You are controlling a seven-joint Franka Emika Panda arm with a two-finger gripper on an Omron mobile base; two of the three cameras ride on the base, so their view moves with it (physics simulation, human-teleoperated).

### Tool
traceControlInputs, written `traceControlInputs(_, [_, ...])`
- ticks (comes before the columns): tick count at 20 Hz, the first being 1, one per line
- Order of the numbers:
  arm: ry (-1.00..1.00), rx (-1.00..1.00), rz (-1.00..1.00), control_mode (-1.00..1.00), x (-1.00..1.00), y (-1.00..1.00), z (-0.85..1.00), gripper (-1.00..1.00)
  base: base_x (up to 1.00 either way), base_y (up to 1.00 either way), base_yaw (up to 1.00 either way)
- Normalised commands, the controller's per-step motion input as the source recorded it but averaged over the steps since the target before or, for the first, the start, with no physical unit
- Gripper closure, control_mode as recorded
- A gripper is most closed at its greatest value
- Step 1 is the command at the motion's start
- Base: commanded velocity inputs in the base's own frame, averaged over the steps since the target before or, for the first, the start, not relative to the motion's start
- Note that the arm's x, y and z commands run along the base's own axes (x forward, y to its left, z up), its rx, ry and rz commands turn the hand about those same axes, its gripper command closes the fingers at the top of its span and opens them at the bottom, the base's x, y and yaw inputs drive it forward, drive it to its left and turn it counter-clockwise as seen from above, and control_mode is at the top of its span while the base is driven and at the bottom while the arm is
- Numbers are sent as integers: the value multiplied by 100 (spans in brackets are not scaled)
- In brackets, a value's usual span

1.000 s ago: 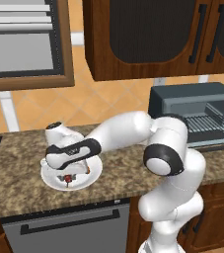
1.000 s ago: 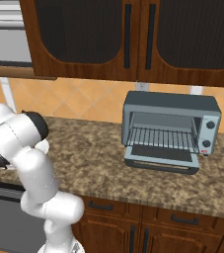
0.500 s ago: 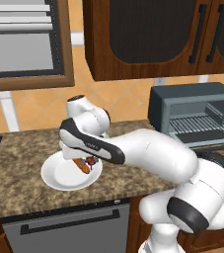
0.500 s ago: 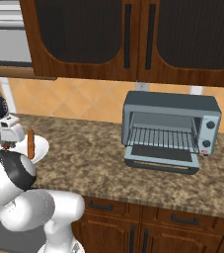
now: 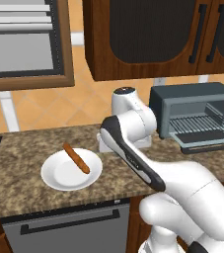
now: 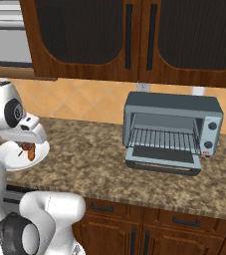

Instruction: Pick up the kebab skewer and baguette bread, and place them inside the toaster oven. Close the toaster oven door and start by setting the timer.

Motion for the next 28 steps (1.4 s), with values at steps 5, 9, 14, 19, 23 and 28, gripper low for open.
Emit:
traceControlInputs(5, [-7,4,6,-100,-3,-100,14,100,0,0,0])
traceControlInputs(9, [2,5,4,-100,14,-100,7,100,0,0,0])
traceControlInputs(14, [14,6,1,-100,45,-100,20,100,0,0,0])
traceControlInputs(19, [8,9,0,-100,55,-100,24,100,0,0,0])
traceControlInputs(23, [8,3,3,-100,68,-100,3,100,0,0,0])
traceControlInputs(28, [0,0,8,-100,37,-100,0,100,0,0,0])
